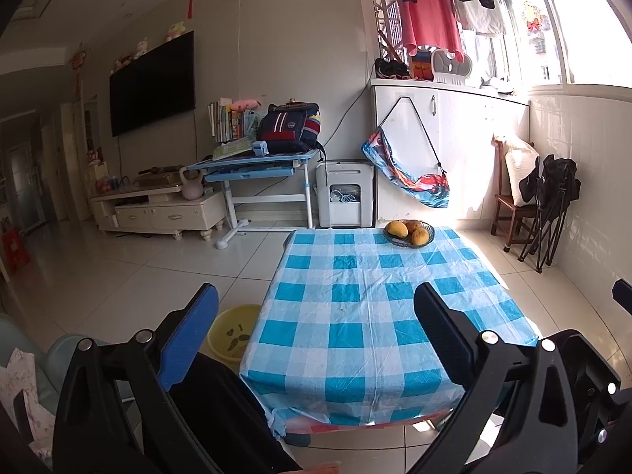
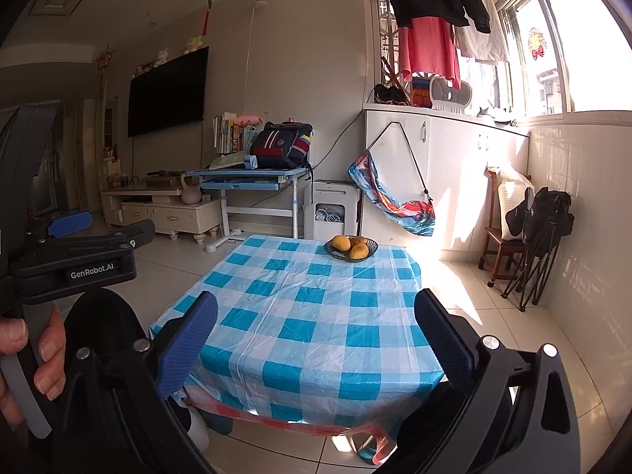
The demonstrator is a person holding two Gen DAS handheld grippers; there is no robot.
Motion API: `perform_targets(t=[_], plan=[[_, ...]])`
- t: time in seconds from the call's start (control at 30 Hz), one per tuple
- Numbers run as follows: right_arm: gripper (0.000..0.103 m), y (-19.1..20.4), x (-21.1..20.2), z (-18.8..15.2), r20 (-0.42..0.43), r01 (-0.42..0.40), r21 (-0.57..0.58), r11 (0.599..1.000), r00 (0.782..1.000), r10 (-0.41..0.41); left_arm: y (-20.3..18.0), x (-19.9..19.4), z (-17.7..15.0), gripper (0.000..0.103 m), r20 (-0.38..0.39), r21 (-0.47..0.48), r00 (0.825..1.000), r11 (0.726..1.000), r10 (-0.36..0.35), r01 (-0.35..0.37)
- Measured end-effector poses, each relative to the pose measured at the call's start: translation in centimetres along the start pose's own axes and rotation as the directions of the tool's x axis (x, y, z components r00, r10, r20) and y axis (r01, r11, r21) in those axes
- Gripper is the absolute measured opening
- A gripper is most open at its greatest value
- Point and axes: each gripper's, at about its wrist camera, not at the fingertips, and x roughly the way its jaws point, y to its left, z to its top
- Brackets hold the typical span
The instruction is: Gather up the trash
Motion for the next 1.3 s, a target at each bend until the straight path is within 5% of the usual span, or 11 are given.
perform_targets(t=[1.3], plan=[[0.095, 0.2, 0.1, -0.3, -0.015, -0.007, -0.017, 1.000, 1.000, 0.006, 0.3, 0.7, -1.1, 0.096, -0.019, 0.011, 1.000, 1.000, -0.002, 0.002]])
